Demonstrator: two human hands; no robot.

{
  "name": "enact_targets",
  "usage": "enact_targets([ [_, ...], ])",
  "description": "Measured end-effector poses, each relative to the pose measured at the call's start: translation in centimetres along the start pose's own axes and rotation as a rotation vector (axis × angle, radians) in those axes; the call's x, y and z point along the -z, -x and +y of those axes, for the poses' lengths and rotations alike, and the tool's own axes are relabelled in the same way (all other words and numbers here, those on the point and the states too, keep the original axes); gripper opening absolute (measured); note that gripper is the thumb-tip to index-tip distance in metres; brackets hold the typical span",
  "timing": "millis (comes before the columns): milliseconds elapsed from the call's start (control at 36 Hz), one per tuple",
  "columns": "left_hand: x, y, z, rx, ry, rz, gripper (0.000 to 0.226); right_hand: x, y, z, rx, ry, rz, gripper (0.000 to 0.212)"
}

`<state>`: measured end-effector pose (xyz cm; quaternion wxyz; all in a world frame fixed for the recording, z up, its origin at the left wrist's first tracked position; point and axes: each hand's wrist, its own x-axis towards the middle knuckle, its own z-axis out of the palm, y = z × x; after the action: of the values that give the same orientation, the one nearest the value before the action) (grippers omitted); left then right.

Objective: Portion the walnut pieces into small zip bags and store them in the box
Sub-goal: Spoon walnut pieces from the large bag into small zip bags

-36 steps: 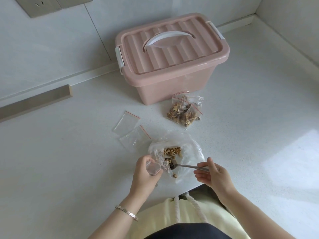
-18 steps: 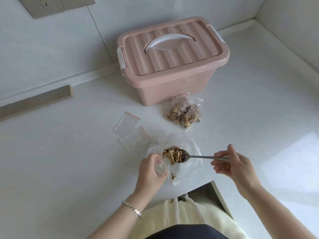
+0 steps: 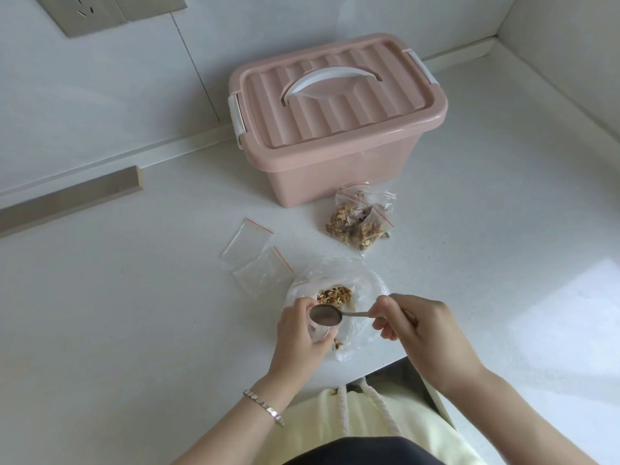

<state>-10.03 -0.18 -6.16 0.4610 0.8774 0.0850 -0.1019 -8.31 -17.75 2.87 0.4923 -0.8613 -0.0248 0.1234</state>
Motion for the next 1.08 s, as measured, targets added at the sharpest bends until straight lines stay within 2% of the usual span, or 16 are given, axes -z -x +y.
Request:
enact_targets([
  [83,0.2,0.1,-0.5,0.020,0.033,0.012,0.042,0.6,0.4,0.2,0.006,-0.039,0.106,0.043],
  [194,0.4,0.2,-1.2,0.016,0.063,0.064,0.040,1.2,0.4,1.0,-0.131,-0.144,0.294,0.041],
  [333,0.4,0.1,-2.0,-0.047,-0.008,0.156,0.045,0.6,0.2,3.5,-0.274,-0.173,0.350,0.035],
  [611,0.5,-0.6,-1.6,0.064,0.149,0.002,0.038,-2.8,-0.2,5.9,-0.361,-0.252,0.250,0.031],
  [972,1.0,-0.9,-1.4,0.098,0.176,-0.053,0.033,-2.6,-0.9,7.6,-0.683,-0.760,0.220,0.039],
  [1083,1.0,-0.8,-1.3,0.108,0.180,-0.064,0.031,-3.0,-0.7,8.0,-0.704,-0.841,0.214,0.039],
])
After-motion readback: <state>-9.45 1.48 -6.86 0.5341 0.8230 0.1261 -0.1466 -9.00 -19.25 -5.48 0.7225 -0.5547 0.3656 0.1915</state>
